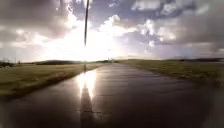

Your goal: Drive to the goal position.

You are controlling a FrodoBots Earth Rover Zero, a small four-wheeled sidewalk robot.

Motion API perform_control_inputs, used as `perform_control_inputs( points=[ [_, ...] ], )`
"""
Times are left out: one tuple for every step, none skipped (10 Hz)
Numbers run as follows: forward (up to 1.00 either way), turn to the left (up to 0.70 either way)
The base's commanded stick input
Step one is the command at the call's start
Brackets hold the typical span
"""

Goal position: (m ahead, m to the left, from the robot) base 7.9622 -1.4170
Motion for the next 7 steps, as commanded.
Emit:
perform_control_inputs(
  points=[
    [0.70, -0.12],
    [0.70, -0.14],
    [0.70, -0.14],
    [0.70, -0.14],
    [0.70, -0.14],
    [0.70, -0.14],
    [0.70, -0.14]
  ],
)
